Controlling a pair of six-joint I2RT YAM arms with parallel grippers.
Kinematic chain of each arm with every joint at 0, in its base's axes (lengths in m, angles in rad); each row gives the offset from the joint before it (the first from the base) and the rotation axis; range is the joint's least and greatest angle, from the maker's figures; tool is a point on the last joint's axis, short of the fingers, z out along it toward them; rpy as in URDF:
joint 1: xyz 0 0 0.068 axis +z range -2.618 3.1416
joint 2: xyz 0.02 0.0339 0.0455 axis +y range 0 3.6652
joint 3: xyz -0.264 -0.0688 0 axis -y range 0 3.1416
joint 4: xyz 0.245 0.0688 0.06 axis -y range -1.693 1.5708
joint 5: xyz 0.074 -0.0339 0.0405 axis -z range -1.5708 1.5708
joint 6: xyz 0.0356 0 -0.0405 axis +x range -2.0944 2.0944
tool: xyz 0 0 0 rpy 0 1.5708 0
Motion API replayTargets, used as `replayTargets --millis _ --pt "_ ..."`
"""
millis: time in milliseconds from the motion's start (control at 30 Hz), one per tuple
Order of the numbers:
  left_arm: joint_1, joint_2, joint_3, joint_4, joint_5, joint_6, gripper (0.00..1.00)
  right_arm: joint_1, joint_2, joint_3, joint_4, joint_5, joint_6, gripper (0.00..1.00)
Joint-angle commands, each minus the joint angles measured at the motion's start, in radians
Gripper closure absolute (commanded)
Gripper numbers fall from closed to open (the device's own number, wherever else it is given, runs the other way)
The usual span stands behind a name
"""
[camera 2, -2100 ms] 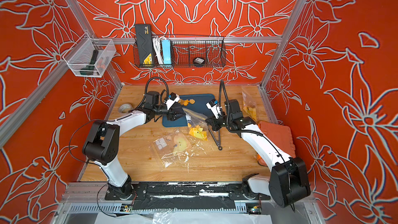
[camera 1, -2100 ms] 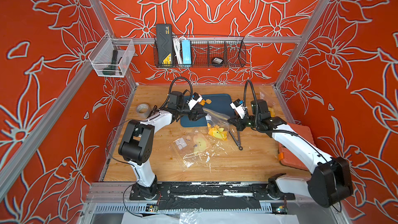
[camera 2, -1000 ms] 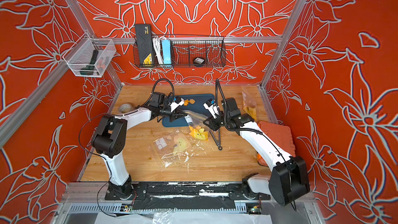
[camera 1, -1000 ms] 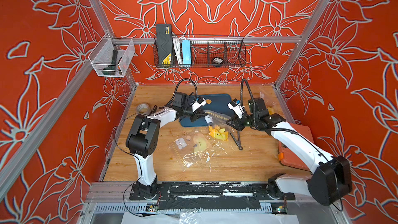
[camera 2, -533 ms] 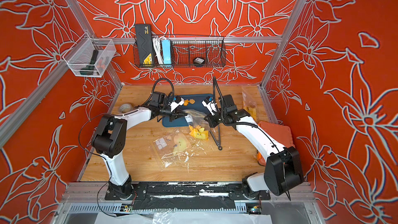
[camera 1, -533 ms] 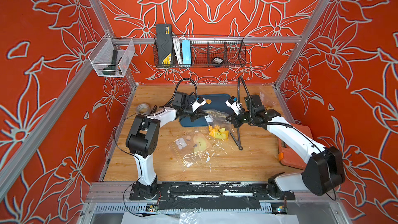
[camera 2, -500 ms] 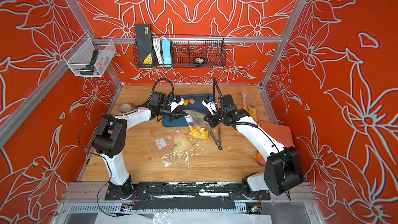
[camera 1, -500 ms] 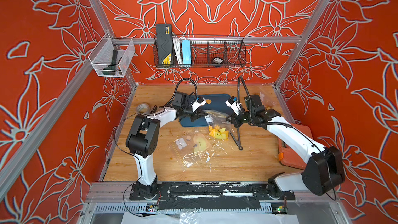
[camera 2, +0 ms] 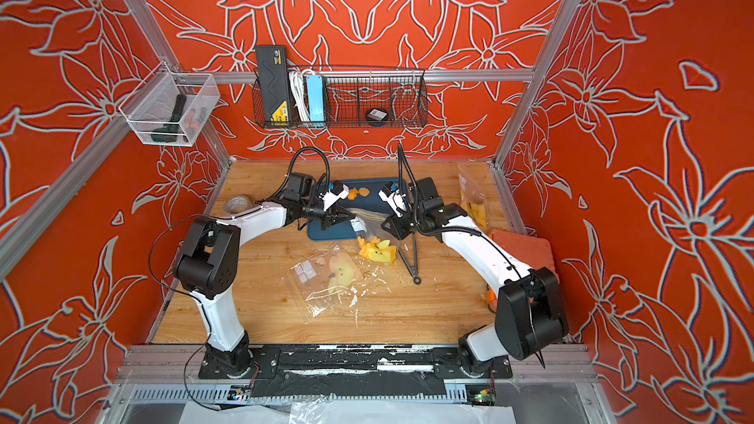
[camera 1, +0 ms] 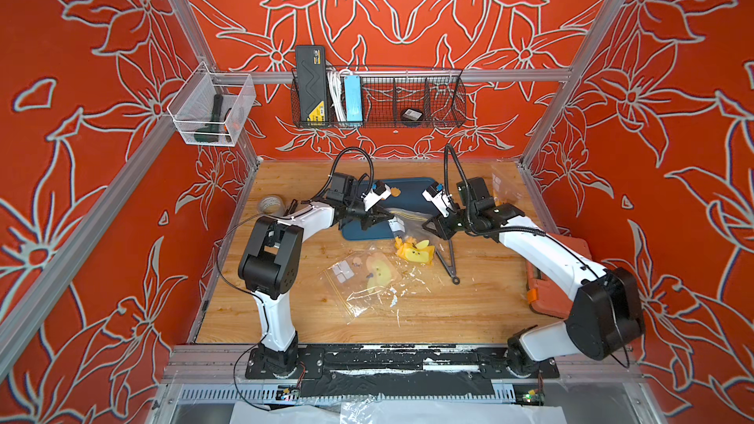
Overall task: Put the cookies into a resealable bag to prevent moisture
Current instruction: Close the ziploc bag at the center of the board.
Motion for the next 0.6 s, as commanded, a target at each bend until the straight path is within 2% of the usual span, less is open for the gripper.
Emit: replayTargets --millis 0,33,100,133,167,200,233,267,300,333,433,467,500,533,567 --pt "0.001 -0.04 0.024 -0.02 0.028 0.029 1.0 0.008 0.015 0.04 0.021 0.009 -0.003 0.91" --pt "0.001 -0.04 0.024 -0.021 0.029 0.029 1.0 0.008 0.02 0.046 0.017 0.01 -0.002 1.0" --pt "0.001 -0.039 0.024 -0.023 0.028 0.032 1.0 0.008 0.023 0.05 0.019 0.008 -0.004 1.0" --pt "0.001 -0.042 0.024 -0.025 0.027 0.034 1.0 0.008 0.019 0.048 0.022 0.014 -0.002 0.93" --pt "0.001 -0.042 0.024 -0.027 0.023 0.037 1.0 0.008 0.013 0.042 0.031 0.028 0.005 0.76" --pt "0.001 -0.043 0.023 -0.026 0.018 0.037 1.0 0.008 0.004 0.033 0.041 0.049 0.01 0.69" --pt "0.001 -0.043 0.022 -0.025 0.016 0.036 1.0 0.008 -0.003 0.028 0.043 0.068 0.016 0.69" --pt "0.001 -0.043 0.021 -0.024 0.013 0.035 1.0 0.008 -0.011 0.027 0.039 0.077 0.017 0.7" --pt "0.001 -0.045 0.02 -0.023 0.012 0.035 1.0 0.008 -0.013 0.028 0.027 0.078 0.013 0.78" --pt "0.001 -0.044 0.018 -0.022 0.008 0.034 1.0 0.008 -0.016 0.029 0.016 0.091 0.015 1.0" --pt "0.002 -0.047 0.013 -0.014 -0.013 0.029 1.0 0.006 -0.032 0.012 0.007 0.107 0.018 1.0" --pt "0.002 -0.048 0.009 -0.011 -0.02 0.028 1.0 0.007 -0.043 0.0 0.011 0.118 0.024 0.76" --pt "0.003 -0.051 0.007 -0.007 -0.025 0.026 1.0 0.007 -0.057 -0.014 0.022 0.137 0.031 0.57" --pt "0.002 -0.052 0.005 -0.004 -0.028 0.025 1.0 0.007 -0.069 -0.027 0.03 0.162 0.041 0.49" --pt "0.002 -0.053 0.003 -0.003 -0.03 0.026 1.0 0.006 -0.082 -0.042 0.035 0.187 0.046 0.46"
